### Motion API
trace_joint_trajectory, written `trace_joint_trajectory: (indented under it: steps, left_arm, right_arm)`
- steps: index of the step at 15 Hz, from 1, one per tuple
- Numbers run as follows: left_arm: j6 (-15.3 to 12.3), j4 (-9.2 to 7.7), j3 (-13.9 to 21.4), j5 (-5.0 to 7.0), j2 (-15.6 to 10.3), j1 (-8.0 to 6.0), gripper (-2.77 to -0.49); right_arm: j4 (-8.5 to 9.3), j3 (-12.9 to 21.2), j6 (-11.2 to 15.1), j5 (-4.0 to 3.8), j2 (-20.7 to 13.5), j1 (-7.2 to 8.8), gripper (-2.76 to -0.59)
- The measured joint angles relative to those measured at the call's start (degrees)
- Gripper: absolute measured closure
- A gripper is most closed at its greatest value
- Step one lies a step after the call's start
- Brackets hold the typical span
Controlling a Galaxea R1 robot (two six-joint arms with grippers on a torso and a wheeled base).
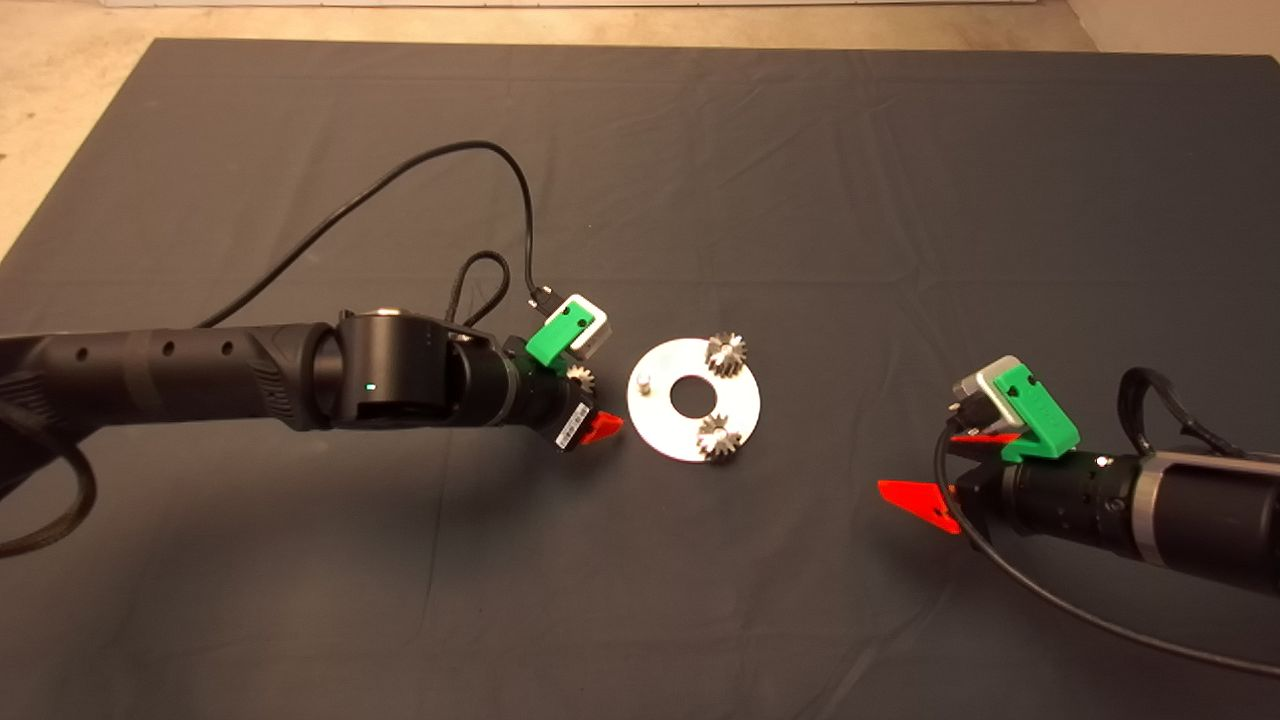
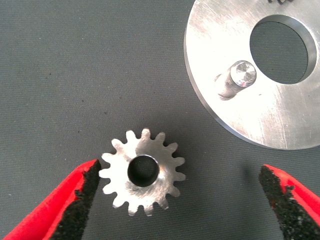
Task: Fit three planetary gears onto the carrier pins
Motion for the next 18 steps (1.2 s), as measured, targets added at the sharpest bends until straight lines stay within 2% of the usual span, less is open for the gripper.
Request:
trace_joint_trajectory:
  steps: [5, 8, 12, 15, 18]
  left_arm:
    - [0.00, 0.00, 0.00, 0.05, -0.12, 0.00, -2.00]
    - [0.01, 0.40, 0.00, 0.07, -0.15, 0.00, -1.86]
    - [0.00, 1.46, 0.05, 0.02, -0.09, 0.16, -1.85]
    - [0.00, 4.42, 1.54, 0.05, -0.09, 0.16, -1.85]
    - [0.00, 5.32, 1.97, 0.08, -0.06, 0.17, -1.85]
  right_arm:
    - [0.00, 0.00, 0.00, 0.01, -0.12, 0.00, -2.20]
    - [0.00, 0.00, 0.00, 0.29, -1.28, 0.00, -2.20]
    - [0.00, 0.00, 0.00, 0.46, -1.88, 0.00, -2.20]
    - [0.00, 0.00, 0.00, 0.44, -1.88, 0.00, -2.20]
    - [0.00, 0.00, 0.00, 0.44, -1.88, 0.00, -2.20]
